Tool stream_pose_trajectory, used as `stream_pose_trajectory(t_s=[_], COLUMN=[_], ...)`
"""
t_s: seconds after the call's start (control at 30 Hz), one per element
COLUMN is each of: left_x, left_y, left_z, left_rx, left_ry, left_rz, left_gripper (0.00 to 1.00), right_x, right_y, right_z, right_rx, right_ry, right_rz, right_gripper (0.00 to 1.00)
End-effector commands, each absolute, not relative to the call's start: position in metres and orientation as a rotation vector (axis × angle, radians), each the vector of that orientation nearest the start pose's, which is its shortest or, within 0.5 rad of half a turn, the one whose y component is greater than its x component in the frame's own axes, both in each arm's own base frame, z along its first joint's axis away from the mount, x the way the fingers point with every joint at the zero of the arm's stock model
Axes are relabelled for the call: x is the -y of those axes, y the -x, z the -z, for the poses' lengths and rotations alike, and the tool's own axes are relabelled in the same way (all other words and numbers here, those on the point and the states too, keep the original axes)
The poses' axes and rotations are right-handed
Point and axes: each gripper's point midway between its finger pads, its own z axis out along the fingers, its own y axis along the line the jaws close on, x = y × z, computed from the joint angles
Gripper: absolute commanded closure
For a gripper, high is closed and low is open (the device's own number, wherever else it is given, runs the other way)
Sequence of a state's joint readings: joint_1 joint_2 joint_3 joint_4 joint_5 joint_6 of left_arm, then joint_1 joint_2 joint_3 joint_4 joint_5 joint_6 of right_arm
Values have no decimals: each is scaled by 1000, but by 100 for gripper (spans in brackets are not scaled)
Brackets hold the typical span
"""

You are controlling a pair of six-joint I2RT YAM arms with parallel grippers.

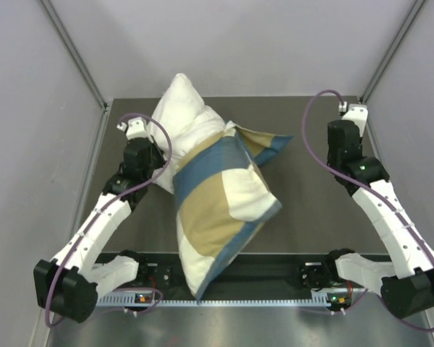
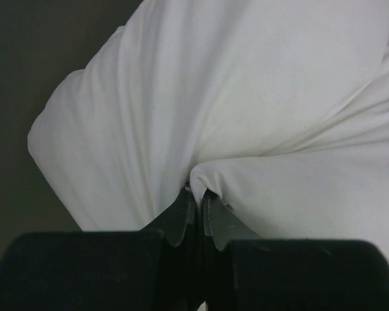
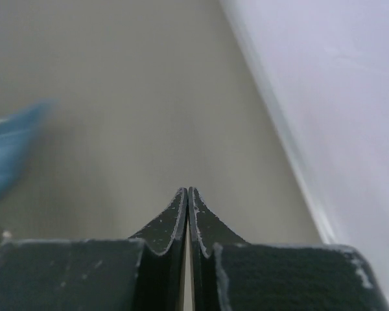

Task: Remove the pillowcase from the pillow
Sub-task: Pull out the pillow

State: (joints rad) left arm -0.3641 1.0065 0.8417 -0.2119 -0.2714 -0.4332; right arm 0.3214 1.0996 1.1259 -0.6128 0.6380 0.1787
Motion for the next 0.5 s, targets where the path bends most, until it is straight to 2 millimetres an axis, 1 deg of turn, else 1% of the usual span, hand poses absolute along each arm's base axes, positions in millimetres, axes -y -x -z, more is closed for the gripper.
stream_pose_trajectory(t_s=[0.0,0.03,0.1,0.13,0.23,0.27,0.3,0.33,0.37,0.4,0.43,0.47], left_x=[36,32,37,42,51,54,56,66,70,74,80,88], left_y=[-376,-382,-391,-393,-396,-396,-393,-390,-388,-384,-382,-378], left_z=[-308,-309,-311,-314,-308,-299,-297,-292,-287,-288,-283,-275], left_rx=[-1655,-1653,-1651,-1642,-1664,-1682,-1685,-1707,-1699,-1694,-1706,-1732], left_ry=[462,471,454,436,405,390,376,334,315,302,283,267], left_rz=[95,92,107,134,169,178,193,239,266,296,328,371], left_gripper=[100,100,100,100,100,100,100,100,100,100,100,100], right_x=[38,38,33,21,-13,-39,-51,-64,-87,-98,-109,-127], right_y=[-287,-285,-283,-286,-297,-298,-300,-302,-299,-297,-294,-283], right_z=[-296,-297,-296,-295,-292,-293,-295,-301,-302,-308,-311,-318], right_rx=[-1957,-1955,-1955,-1964,-1959,-1960,-1950,-1927,-1928,-1918,-1911,-1893], right_ry=[-292,-296,-276,-220,-117,-38,-14,4,88,118,125,181], right_rz=[574,566,516,431,211,60,-10,-83,-202,-263,-329,-426], right_gripper=[100,100,100,100,100,100,99,95,82,74,67,56])
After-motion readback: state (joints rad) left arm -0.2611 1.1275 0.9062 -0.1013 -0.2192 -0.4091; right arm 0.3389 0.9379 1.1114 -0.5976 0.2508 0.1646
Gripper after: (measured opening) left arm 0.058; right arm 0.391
